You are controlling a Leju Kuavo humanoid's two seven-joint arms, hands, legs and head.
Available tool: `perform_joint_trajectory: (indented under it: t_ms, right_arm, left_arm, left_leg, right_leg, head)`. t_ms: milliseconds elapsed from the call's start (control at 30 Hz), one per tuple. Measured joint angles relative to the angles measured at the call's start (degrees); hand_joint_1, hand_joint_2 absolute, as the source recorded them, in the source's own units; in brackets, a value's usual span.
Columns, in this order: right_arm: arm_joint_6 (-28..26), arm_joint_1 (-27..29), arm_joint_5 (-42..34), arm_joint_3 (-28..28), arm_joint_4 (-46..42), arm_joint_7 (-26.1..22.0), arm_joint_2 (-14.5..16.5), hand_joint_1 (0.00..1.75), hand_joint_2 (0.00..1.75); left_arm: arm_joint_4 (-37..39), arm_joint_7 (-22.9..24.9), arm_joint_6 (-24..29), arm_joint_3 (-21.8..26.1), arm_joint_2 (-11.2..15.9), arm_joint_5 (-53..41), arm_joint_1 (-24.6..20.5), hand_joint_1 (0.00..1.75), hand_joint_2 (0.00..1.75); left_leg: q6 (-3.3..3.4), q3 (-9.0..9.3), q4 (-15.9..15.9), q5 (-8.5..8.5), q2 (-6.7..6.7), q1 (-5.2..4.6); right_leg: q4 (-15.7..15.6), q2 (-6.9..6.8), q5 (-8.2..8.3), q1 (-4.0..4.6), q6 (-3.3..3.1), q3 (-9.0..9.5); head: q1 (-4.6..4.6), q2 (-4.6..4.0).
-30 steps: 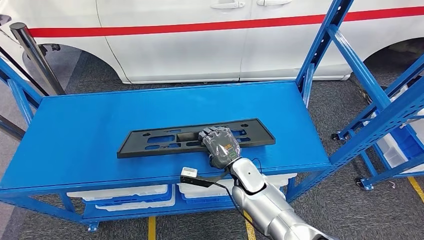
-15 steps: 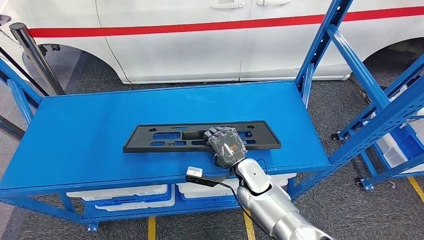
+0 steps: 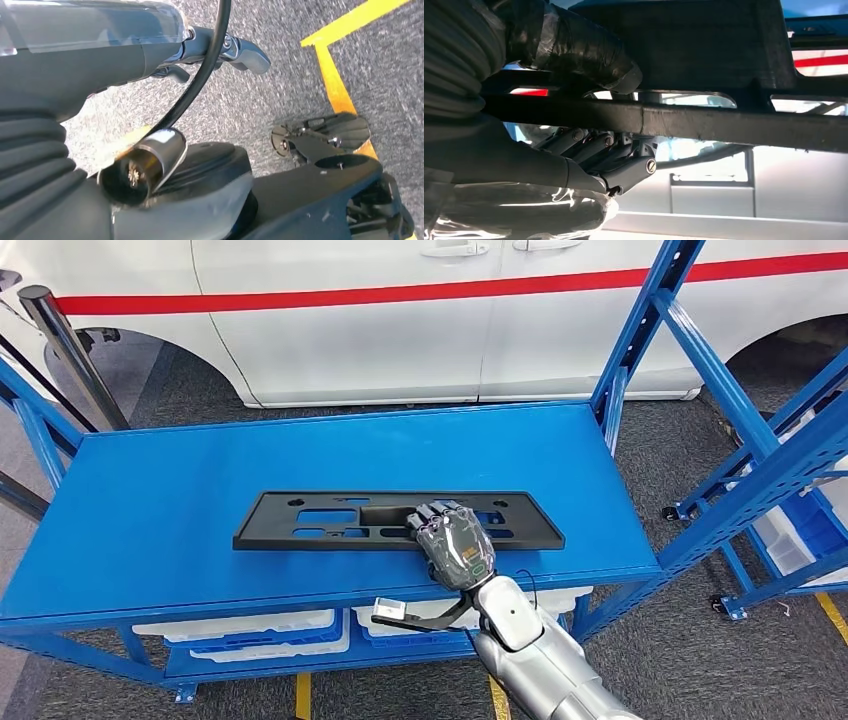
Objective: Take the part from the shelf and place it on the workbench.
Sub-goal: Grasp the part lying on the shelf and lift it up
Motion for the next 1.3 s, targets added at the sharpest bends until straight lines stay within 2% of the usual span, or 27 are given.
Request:
perform_joint_trajectory:
  t_ms: [467,1300]
  right_arm:
    - [-0.1,3.2,4.6,0.0,-8.2,-2.1,-0.1,1.75,1.75]
    - [-0.1,7.7,6.7,-1.4,-25.0,-6.0,-0.1,1.75,1.75]
  left_arm:
    - [0.0,0.2,0.5,0.0,-0.1,0.4,-0.7,0.00,1.75]
    - [0.0,-0.4,0.8,0.0,-0.1,0.5,-0.8,0.00,1.75]
  left_leg:
    - [0.00,0.00,0.0,0.00,-0.01,0.00]
    - [0.00,0.00,0.0,0.00,0.00,0.00]
  right_leg:
    - [0.0,0.00,0.00,0.01,0.00,0.01]
    - [0.0,0.00,0.00,0.01,0.00,0.01]
  head:
    - [0.01,0.00]
    - [0.00,0.00]
